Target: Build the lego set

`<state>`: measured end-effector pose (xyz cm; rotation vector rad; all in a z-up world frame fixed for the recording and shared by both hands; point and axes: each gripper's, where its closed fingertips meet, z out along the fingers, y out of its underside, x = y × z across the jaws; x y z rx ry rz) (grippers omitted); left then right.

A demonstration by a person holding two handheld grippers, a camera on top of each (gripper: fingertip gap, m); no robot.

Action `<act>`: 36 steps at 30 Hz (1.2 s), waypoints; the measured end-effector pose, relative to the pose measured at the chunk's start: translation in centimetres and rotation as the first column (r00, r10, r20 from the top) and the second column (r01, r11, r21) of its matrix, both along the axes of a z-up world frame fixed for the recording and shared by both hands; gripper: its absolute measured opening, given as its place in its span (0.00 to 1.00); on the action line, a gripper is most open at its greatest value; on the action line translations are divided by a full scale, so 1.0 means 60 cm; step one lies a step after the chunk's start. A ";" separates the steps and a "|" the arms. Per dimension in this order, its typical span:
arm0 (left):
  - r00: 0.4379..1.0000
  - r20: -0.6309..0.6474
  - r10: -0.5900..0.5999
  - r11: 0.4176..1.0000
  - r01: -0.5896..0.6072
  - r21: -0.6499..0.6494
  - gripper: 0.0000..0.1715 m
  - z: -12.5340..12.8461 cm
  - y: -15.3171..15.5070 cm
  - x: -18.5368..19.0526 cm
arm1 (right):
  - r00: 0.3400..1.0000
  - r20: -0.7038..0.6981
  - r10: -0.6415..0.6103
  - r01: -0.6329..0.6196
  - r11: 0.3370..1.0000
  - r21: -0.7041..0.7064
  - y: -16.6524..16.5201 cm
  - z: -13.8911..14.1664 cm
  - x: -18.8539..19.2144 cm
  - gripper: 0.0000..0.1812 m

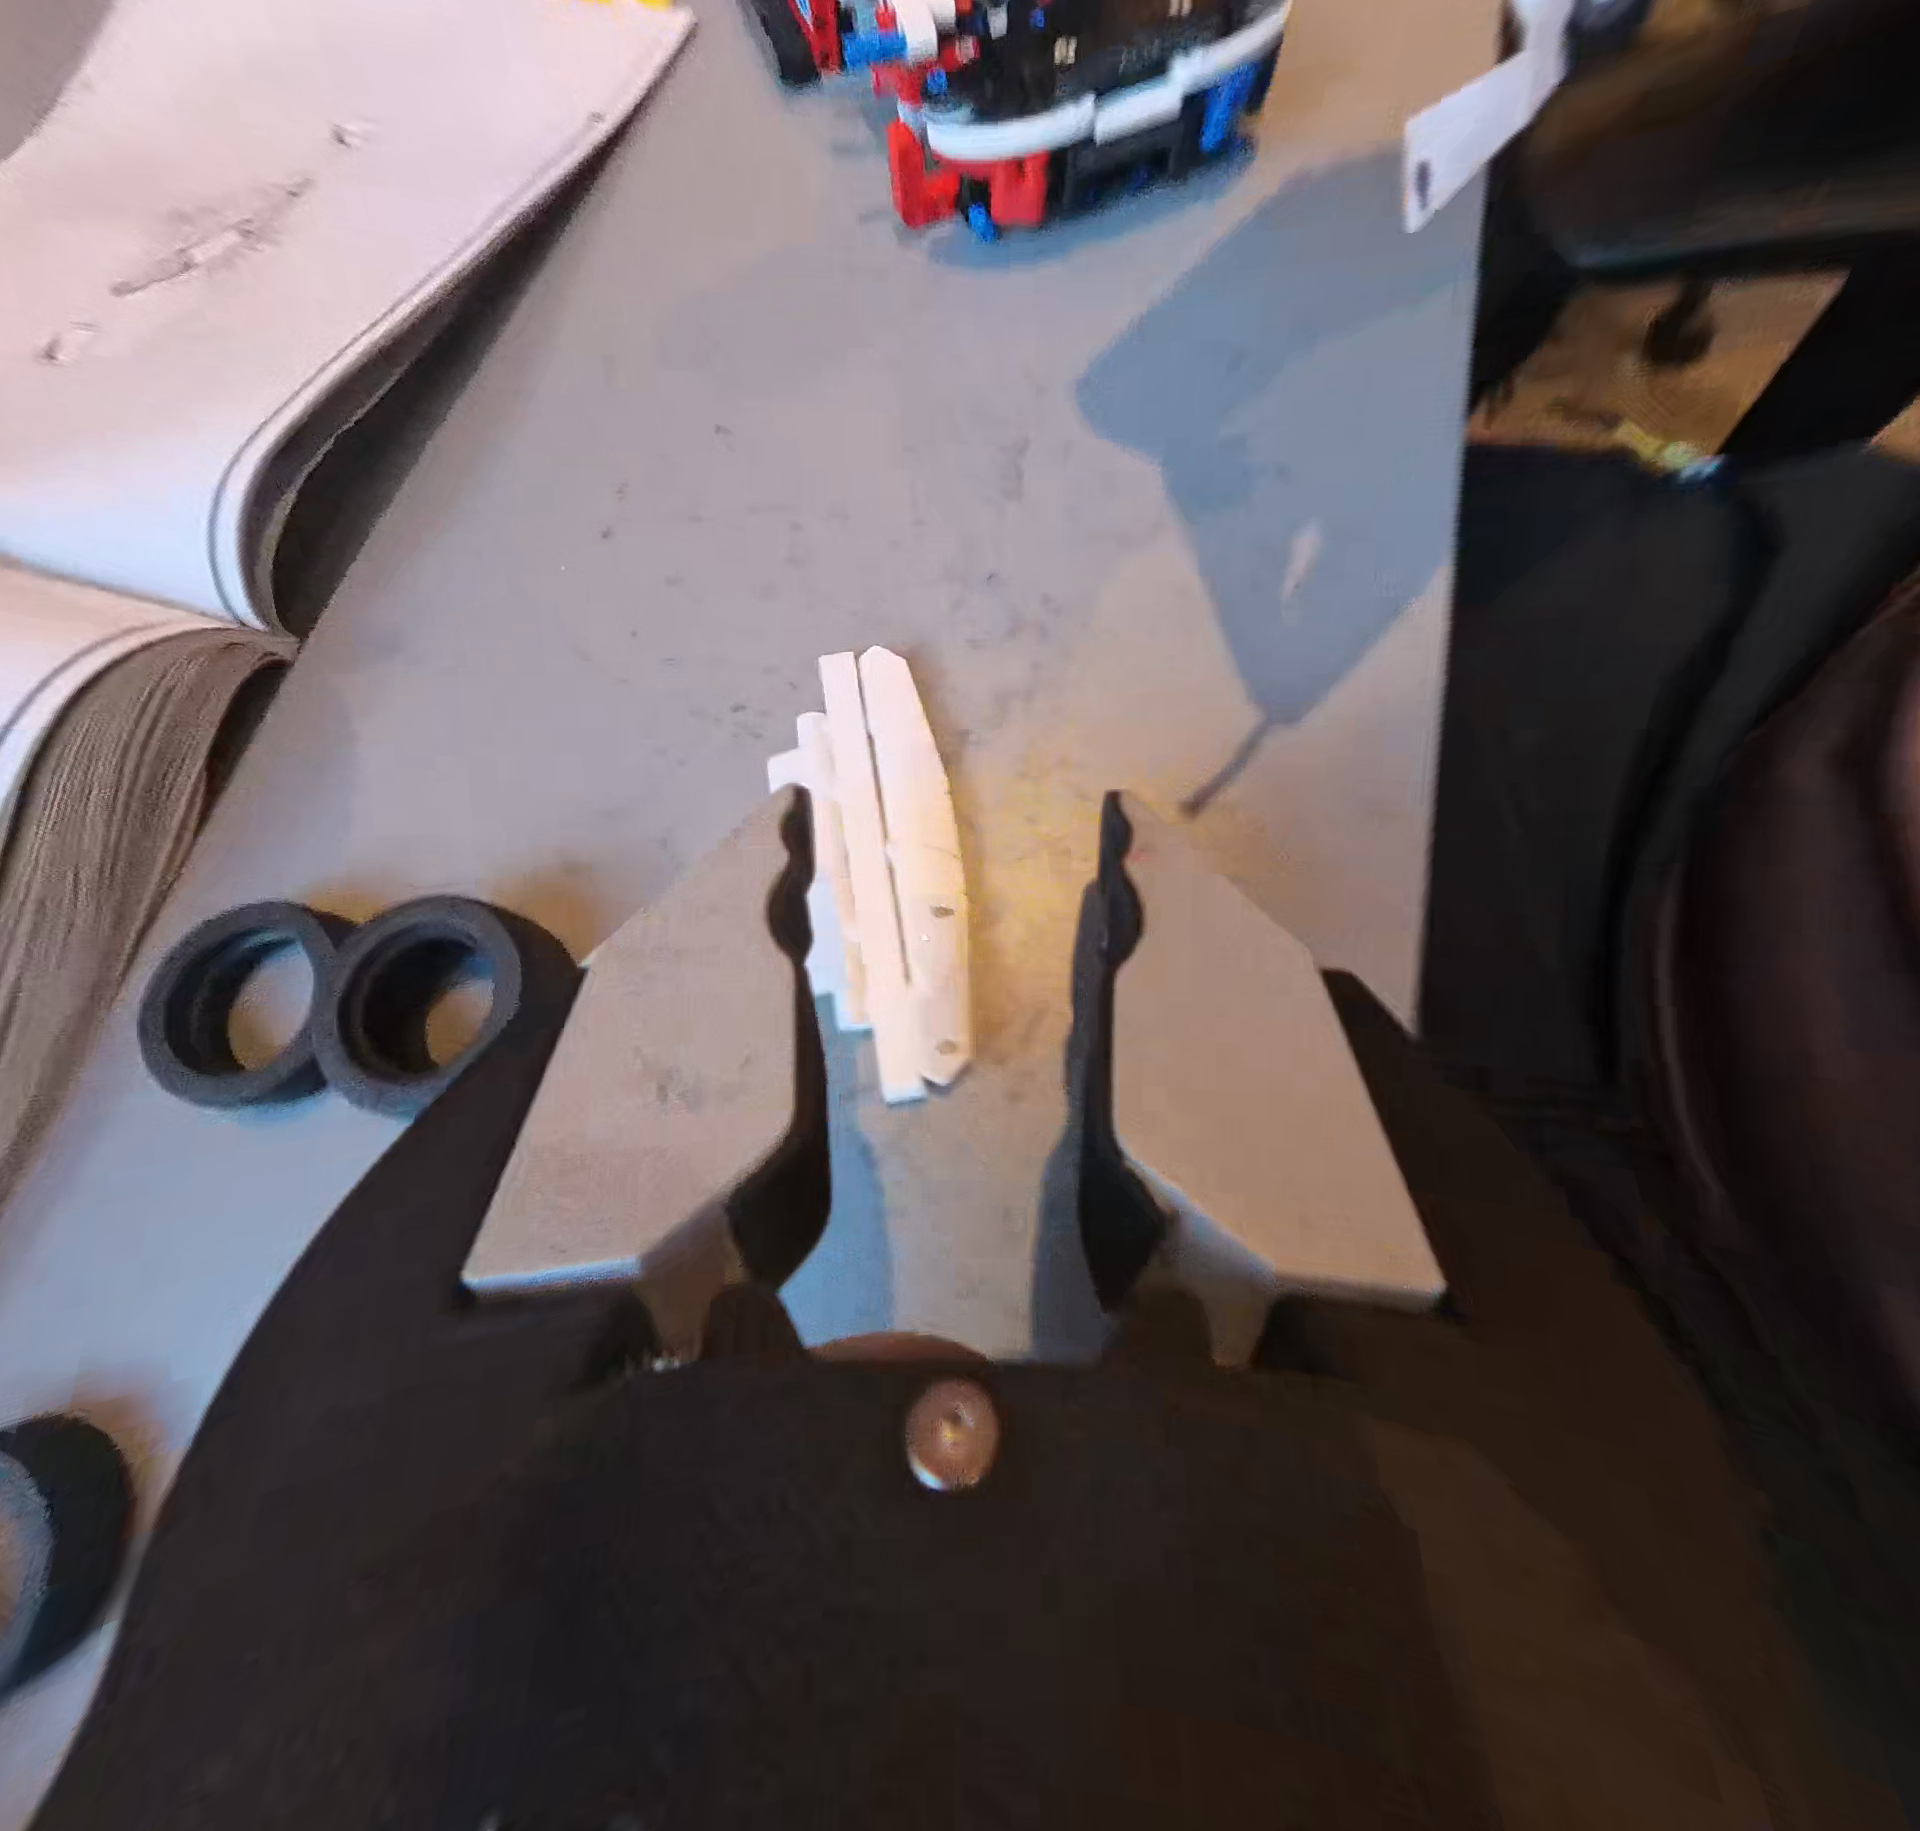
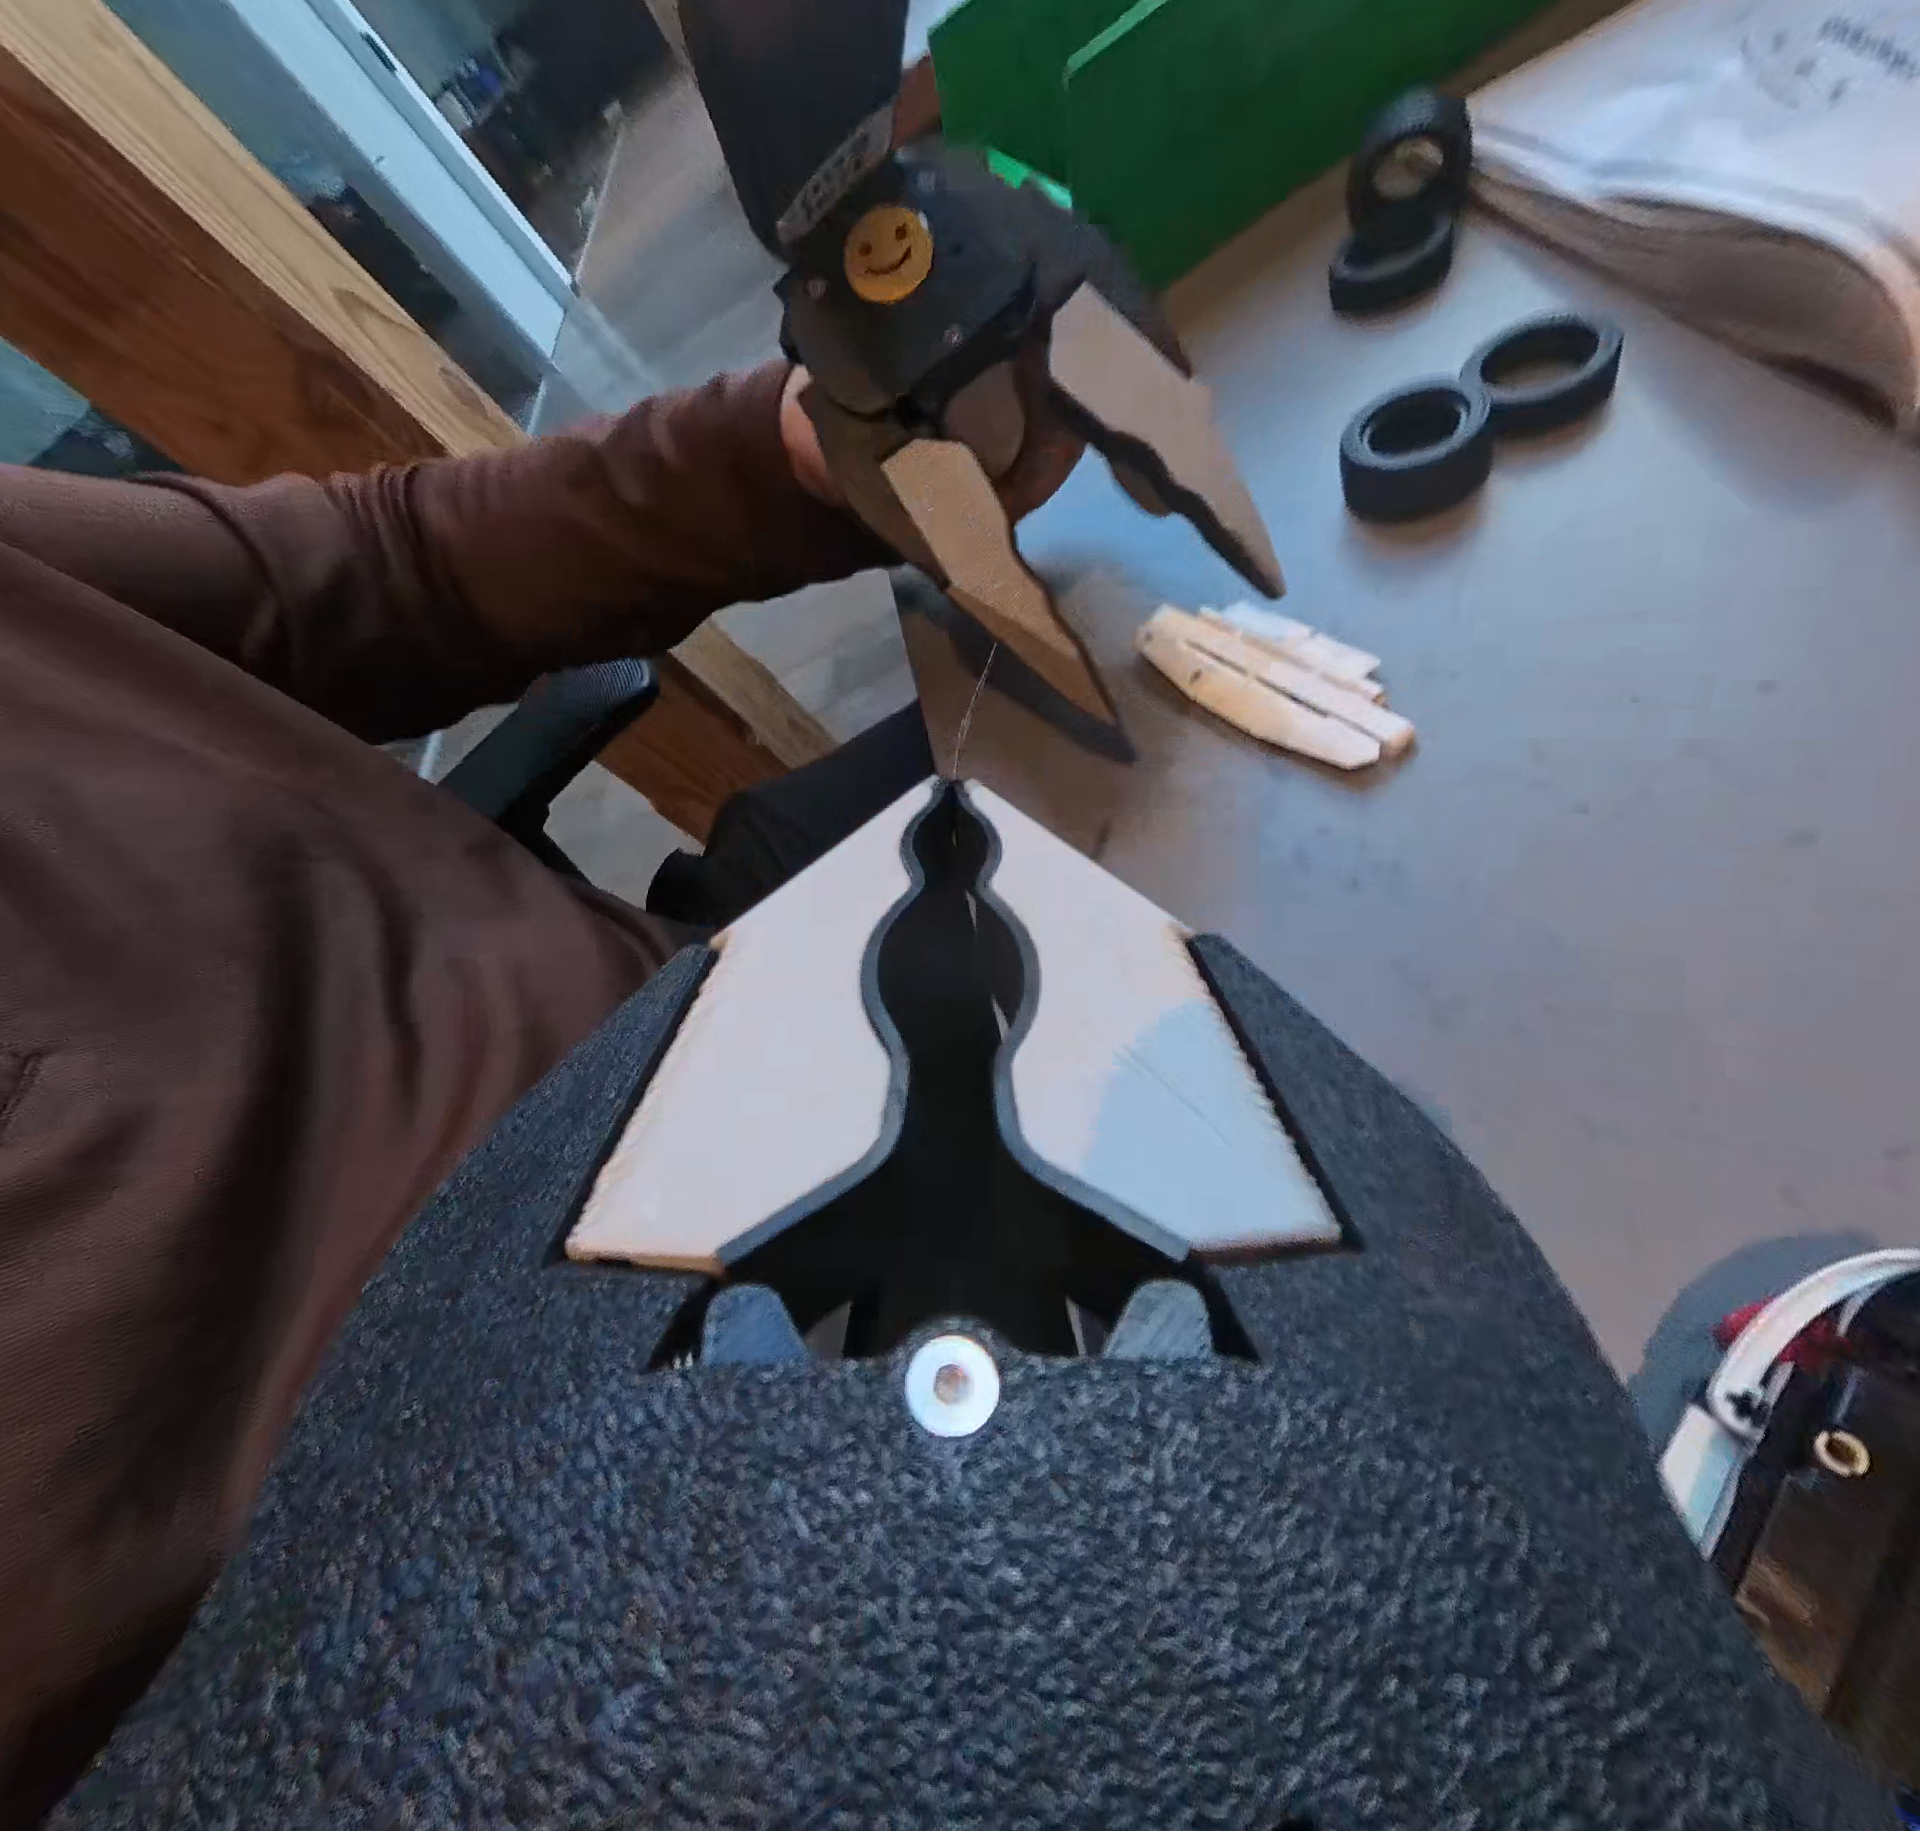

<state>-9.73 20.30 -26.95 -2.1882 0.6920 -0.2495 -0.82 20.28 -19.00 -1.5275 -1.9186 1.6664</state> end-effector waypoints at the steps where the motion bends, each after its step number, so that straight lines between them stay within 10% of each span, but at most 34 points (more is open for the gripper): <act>1: 0.999 -0.048 -0.007 1.000 0.005 -0.023 0.30 -0.014 0.010 -0.010 | 1.000 0.029 -0.001 0.001 1.000 -0.001 0.002 -0.011 0.001 0.00; 11: 0.932 -0.095 -0.350 0.913 0.318 -0.255 0.23 -0.048 -0.038 -0.008 | 0.972 0.223 0.077 -0.060 0.995 -0.083 -0.015 -0.084 0.004 0.00; 18: 0.865 -0.103 -0.491 0.871 0.489 -0.043 0.23 -0.021 -0.071 0.047 | 0.924 0.334 0.184 -0.136 0.977 -0.162 -0.055 -0.117 -0.021 0.00; 26: 0.936 -0.043 -0.349 0.923 0.351 0.159 0.22 0.035 -0.076 0.055 | 0.849 0.455 0.269 -0.183 0.957 -0.224 -0.049 -0.117 -0.040 0.00; 36: 0.963 -0.041 -0.267 0.953 0.270 0.138 0.23 0.001 -0.099 0.052 | 0.782 0.527 0.333 -0.201 0.935 -0.293 -0.058 -0.141 -0.054 0.00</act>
